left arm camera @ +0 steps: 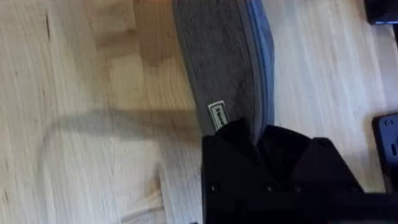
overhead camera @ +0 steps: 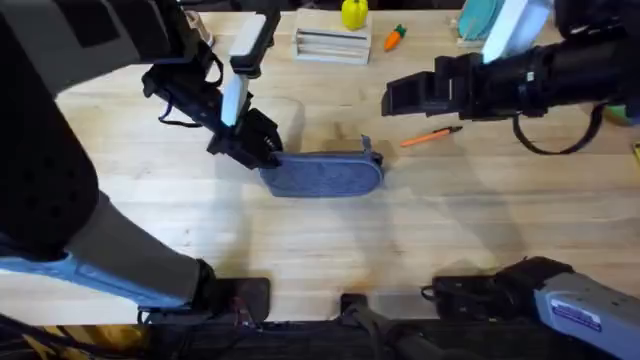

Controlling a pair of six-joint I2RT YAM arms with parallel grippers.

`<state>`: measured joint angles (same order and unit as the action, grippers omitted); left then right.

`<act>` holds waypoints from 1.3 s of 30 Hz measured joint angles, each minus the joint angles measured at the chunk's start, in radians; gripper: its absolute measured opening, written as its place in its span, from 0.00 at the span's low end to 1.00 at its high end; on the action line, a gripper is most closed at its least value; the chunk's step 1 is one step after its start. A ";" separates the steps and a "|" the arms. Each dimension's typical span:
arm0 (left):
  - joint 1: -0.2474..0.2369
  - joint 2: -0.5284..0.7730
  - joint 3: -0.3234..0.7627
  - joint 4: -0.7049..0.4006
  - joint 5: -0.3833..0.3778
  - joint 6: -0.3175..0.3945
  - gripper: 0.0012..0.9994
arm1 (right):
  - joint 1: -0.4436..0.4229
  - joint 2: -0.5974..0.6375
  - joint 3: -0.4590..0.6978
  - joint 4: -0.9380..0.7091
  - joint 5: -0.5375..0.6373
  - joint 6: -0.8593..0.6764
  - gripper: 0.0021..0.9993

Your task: Unzip the bag, pick up the pens from the table one at a time and place them inside, then zip the bag closed.

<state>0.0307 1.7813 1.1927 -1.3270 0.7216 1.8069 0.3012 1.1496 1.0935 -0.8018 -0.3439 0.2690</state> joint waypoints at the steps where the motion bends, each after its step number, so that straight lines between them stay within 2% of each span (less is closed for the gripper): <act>1: 0.000 0.000 0.000 0.000 0.000 0.000 0.04 | 0.000 0.001 0.000 -0.001 0.000 0.004 1.00; 4: 0.000 0.000 0.000 0.000 0.000 0.000 0.04 | 0.000 0.018 0.000 -0.010 -0.001 0.018 1.00; 8: 0.000 0.000 0.000 0.000 0.000 0.000 0.04 | 0.019 0.103 -0.011 0.006 -0.011 0.035 1.00; 20: 0.000 0.000 0.000 0.000 0.000 0.000 0.04 | 0.164 0.311 -0.014 0.113 -0.019 0.048 1.00; 29: 0.000 0.000 0.000 0.000 0.000 0.000 0.04 | 0.166 0.340 -0.017 0.114 -0.019 0.071 0.99; 33: 0.000 0.000 0.000 0.000 0.000 0.000 0.04 | 0.166 0.344 -0.017 0.115 -0.019 0.076 0.85; 34: 0.000 0.000 0.000 0.000 0.000 0.000 0.04 | 0.166 0.345 -0.017 0.115 -0.019 0.079 0.68; 37: 0.000 0.000 0.000 0.000 0.000 0.000 0.04 | 0.166 0.345 -0.017 0.114 -0.019 0.083 0.51; 39: 0.000 0.000 0.000 0.000 0.000 0.000 0.04 | 0.166 0.345 -0.017 0.113 -0.019 0.086 0.45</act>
<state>0.0307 1.7813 1.1928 -1.3270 0.7216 1.8069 0.4675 1.4944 1.0763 -0.6884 -0.3630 0.3550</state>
